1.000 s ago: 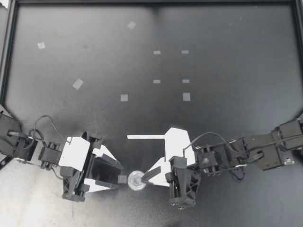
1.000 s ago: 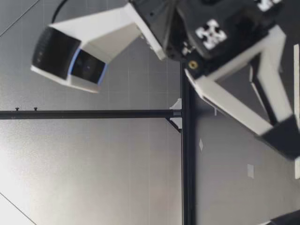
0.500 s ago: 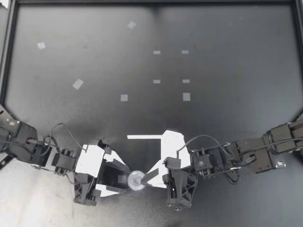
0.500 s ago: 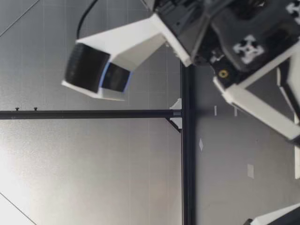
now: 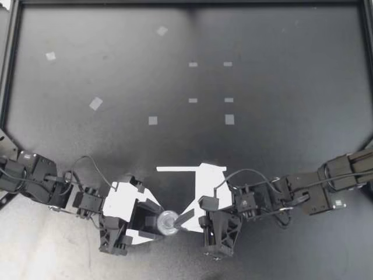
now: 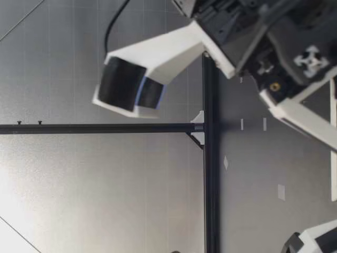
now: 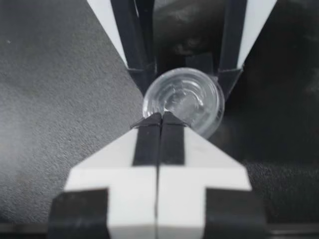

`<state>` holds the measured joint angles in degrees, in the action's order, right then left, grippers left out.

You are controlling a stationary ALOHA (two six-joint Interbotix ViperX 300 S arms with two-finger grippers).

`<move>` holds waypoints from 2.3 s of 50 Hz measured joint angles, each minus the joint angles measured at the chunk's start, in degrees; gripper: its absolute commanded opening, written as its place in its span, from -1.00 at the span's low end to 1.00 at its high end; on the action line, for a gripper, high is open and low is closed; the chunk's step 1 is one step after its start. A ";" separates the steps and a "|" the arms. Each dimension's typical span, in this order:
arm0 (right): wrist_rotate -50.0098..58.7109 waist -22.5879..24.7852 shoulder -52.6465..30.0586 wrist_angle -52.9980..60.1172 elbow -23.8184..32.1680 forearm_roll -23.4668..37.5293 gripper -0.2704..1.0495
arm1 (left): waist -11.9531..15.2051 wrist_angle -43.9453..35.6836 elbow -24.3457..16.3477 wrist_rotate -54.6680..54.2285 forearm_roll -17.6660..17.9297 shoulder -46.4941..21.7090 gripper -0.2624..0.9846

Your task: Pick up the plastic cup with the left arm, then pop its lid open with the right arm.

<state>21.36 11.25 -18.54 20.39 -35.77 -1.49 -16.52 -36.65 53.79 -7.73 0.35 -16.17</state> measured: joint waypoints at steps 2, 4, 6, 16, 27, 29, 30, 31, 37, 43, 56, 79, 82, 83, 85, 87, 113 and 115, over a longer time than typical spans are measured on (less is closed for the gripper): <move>0.00 0.00 -0.35 -0.53 0.09 0.00 -0.70 | 0.09 0.00 0.00 0.09 0.00 0.00 0.36; 0.00 0.00 -0.44 -1.05 0.09 0.00 -0.70 | 0.00 0.00 -0.09 0.09 0.00 -0.09 0.36; 0.09 0.00 -0.53 -2.64 0.09 0.00 -0.70 | 0.00 -0.09 0.00 0.09 0.09 -0.09 0.36; 0.70 0.00 -0.53 -6.86 0.18 0.00 -0.70 | 0.00 -0.79 -0.35 0.26 0.44 -0.62 0.36; 0.79 0.00 -0.53 -7.29 0.18 0.00 -0.70 | 0.00 2.46 -1.23 0.53 0.53 -0.53 0.34; 0.79 0.09 -0.53 -7.38 0.18 0.00 -0.70 | 0.00 3.52 -1.49 0.44 0.53 -0.35 0.34; 0.79 0.00 -0.53 -7.38 0.18 0.00 -0.70 | 0.00 4.04 -1.67 0.53 0.53 -0.18 0.34; 0.79 0.00 -0.53 -7.47 0.18 0.00 -0.70 | 0.00 4.92 -1.85 0.44 0.53 0.00 0.33; 0.79 0.00 -0.44 -7.56 0.18 0.00 -0.70 | 0.00 8.70 -1.76 0.18 0.53 1.67 0.26; 0.79 0.00 0.35 -7.65 0.09 0.00 -0.70 | 0.00 12.66 -1.23 0.09 0.44 3.87 0.12; 0.79 0.09 0.70 -7.65 -0.09 0.00 -0.70 | 0.00 14.77 -1.58 0.88 0.62 5.27 -0.15; 10.63 -0.09 11.16 -4.31 -8.61 -2.29 -0.56 | 0.70 10.55 -2.02 5.71 0.35 9.76 -0.34; 14.59 -0.18 13.71 0.00 -11.43 -2.64 -0.41 | 1.76 6.15 -1.14 6.59 0.53 10.81 -0.34; 15.82 -0.26 14.41 1.67 -12.13 -2.64 -0.35 | 2.20 4.39 -0.79 6.86 0.62 10.99 -0.34; 18.46 -0.35 15.47 5.36 -13.89 -2.72 -0.21 | 3.34 -0.53 0.26 8.17 0.88 11.34 -0.34; 21.27 -0.44 16.44 9.58 -15.47 -2.81 0.00 | 4.13 -4.92 1.23 9.05 1.49 11.51 -0.35; 42.63 -3.08 7.47 46.41 -18.28 -5.71 0.56 | 6.42 -26.63 4.39 16.70 11.87 10.37 -0.36; 42.54 -3.43 7.47 46.67 -18.11 -5.71 0.56 | 6.42 -26.19 4.31 16.70 11.87 10.37 -0.36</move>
<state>63.90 7.82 -11.07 67.06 -53.88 -7.21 -10.11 -62.84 58.10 8.96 12.22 -5.80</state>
